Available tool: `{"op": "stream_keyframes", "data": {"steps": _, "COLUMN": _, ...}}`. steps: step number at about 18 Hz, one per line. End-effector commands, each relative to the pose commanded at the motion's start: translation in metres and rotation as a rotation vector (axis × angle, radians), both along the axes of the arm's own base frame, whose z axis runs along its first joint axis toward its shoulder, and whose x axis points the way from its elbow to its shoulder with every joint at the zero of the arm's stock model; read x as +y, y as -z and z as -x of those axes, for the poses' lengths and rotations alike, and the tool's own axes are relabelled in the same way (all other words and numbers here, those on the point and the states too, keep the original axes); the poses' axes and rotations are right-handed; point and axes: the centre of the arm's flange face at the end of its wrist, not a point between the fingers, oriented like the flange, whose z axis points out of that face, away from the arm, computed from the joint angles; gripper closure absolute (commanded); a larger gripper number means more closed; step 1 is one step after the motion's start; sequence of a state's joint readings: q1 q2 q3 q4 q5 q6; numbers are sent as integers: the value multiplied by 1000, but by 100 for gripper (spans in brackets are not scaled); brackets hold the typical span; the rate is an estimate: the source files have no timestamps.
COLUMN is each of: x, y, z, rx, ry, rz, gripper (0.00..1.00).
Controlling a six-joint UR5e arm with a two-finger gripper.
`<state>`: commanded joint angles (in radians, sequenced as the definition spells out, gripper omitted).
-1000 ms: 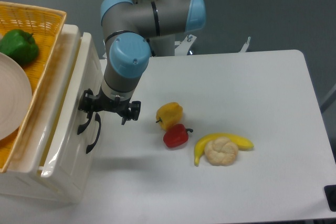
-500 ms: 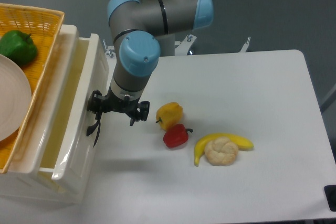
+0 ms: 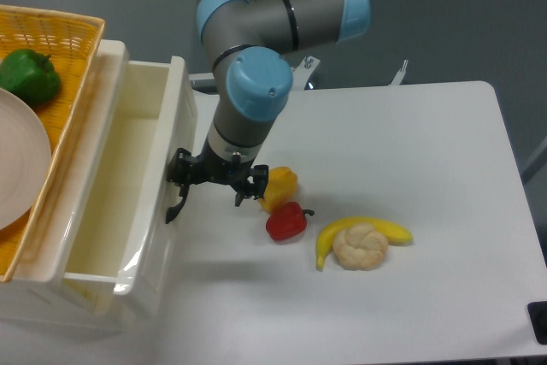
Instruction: Slide open the top white drawer
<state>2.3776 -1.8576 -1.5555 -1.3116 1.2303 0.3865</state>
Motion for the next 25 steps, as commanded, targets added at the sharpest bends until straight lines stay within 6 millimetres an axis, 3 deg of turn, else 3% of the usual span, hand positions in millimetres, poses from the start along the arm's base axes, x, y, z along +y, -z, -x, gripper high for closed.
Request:
{"op": "stream_keyframes", "data": {"steps": 10, "x": -24, "y": -2, "z": 39, "rx": 10, "ry": -32, "rz": -16, "gripper": 0}}
{"op": "stream_keyframes", "data": {"steps": 15, "x": -29, "y": -2, "z": 47, "rx": 3, "ry": -49, "rz": -22, "gripper": 0}}
{"op": "stream_keyframes", "data": {"steps": 25, "x": -52, "y": -4, "z": 73, "rx": -140, "ry": -150, "rz": -105, "gripper": 0}}
